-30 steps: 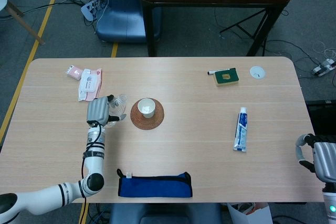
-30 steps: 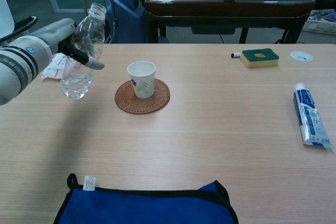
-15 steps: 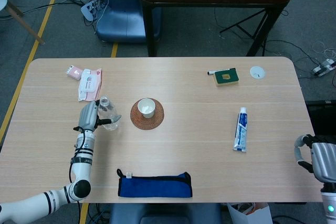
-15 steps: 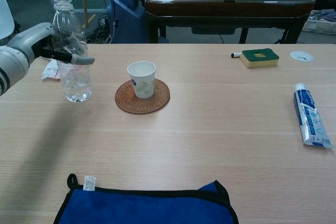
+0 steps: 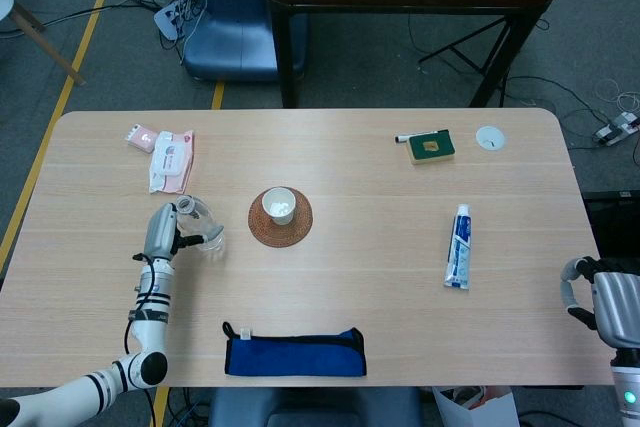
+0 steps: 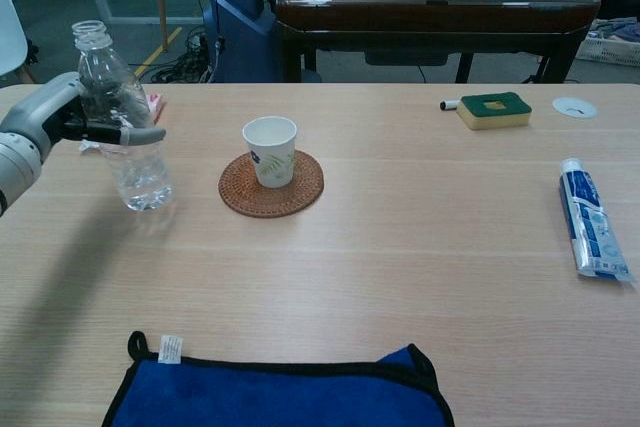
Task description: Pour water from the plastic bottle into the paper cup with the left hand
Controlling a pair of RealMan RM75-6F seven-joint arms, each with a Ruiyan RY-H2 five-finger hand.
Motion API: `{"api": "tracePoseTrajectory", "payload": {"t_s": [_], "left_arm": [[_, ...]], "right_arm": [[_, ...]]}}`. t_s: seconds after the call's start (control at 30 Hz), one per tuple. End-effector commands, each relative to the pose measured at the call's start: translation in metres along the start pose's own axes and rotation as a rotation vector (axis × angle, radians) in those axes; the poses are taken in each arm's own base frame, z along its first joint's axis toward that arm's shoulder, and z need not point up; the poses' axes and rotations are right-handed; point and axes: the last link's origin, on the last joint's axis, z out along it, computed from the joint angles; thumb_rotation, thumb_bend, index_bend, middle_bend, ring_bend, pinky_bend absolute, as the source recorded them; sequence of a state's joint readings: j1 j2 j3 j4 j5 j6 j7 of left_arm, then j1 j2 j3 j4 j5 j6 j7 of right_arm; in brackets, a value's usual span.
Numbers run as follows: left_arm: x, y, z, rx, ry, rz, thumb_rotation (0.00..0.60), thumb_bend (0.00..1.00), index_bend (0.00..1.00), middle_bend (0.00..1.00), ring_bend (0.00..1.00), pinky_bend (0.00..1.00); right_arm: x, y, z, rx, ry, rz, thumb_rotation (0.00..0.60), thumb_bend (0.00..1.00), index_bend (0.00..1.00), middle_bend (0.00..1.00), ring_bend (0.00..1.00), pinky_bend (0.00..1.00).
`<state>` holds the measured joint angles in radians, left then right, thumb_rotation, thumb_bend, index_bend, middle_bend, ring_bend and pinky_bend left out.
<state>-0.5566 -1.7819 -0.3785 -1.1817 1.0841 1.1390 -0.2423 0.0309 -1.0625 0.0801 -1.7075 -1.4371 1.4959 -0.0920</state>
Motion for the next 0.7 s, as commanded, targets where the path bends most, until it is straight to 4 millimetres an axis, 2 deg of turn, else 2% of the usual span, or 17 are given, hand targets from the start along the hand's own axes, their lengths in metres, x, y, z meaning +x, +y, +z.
{"api": "tracePoseTrajectory", "payload": {"t_s": [0.03,0.17,0.47,0.7], "left_arm": [[-0.005,-0.005,-0.003,-0.038,0.007,0.004,0.600,0.25,0.69,0.83,0.47,0.32],[-0.007,-0.014,-0.003,-0.069,0.004,0.029,0.600,0.25,0.69,0.83,0.47,0.32],[-0.011,-0.029,0.002,-0.019,-0.023,0.015,0.600,0.25,0.66,0.82,0.46,0.32],[-0.011,-0.030,0.003,-0.016,-0.071,0.016,0.600,0.25,0.58,0.71,0.42,0.32]], "right_arm": [[0.000,0.000,0.000,0.000,0.001,0.000,0.600,0.46,0.56,0.52,0.47,0.46],[0.000,0.000,0.000,0.000,-0.001,0.000,0.600,0.46,0.56,0.52,0.47,0.46],[0.000,0.002,0.000,-0.006,-0.003,0.000,0.600,0.46,0.56,0.52,0.47,0.46],[0.000,0.002,0.000,-0.006,-0.008,-0.001,0.600,0.46,0.56,0.52,0.47,0.46]]}}
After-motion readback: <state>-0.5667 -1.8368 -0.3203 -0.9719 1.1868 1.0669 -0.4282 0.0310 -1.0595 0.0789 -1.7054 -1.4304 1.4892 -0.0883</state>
